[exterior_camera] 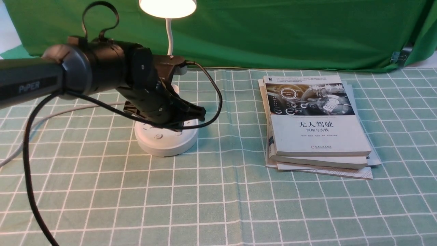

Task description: Turn on the table lamp.

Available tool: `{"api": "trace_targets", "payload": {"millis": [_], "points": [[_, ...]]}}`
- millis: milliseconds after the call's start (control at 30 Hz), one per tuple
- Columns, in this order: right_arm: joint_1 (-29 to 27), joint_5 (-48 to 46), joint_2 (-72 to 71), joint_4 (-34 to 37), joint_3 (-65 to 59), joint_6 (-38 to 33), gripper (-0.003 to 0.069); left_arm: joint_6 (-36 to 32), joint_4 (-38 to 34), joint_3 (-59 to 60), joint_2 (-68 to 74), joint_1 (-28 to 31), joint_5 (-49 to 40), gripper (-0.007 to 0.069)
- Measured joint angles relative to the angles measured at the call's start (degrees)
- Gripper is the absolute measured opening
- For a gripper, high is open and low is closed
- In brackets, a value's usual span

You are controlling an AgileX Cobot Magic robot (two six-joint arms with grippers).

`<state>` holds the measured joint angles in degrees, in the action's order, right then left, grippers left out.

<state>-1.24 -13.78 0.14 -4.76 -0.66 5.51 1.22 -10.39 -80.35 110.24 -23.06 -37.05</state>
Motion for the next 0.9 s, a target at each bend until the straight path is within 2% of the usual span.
{"api": "trace_targets", "payload": {"millis": [133,233,367,500,700,900], "points": [[0.0,0.0,0.0,0.0,0.0,0.0,0.0239,-5.11,-6.09,1.19,-0.33,0.0,-6.44,0.0],[0.0,0.0,0.0,0.0,0.0,0.0,0.0239,-9.58,-11.64,5.02,-3.62,0.0,-7.68,0.0],[0.0,0.0,0.0,0.0,0.0,0.0,0.0239,-16.61,-19.12,12.72,-13.51,0.0,-5.28,0.0],[0.0,0.0,0.0,0.0,0.0,0.0,0.0239,-23.91,-26.21,21.9,-29.85,0.0,2.23,0.0],[0.0,0.0,0.0,0.0,0.0,0.0,0.0239,-27.25,-27.84,33.02,-51.34,0.0,13.77,0.0],[0.0,0.0,0.0,0.0,0.0,0.0,0.0239,-27.66,-26.0,39.17,-66.41,0.0,18.02,0.0]]}}
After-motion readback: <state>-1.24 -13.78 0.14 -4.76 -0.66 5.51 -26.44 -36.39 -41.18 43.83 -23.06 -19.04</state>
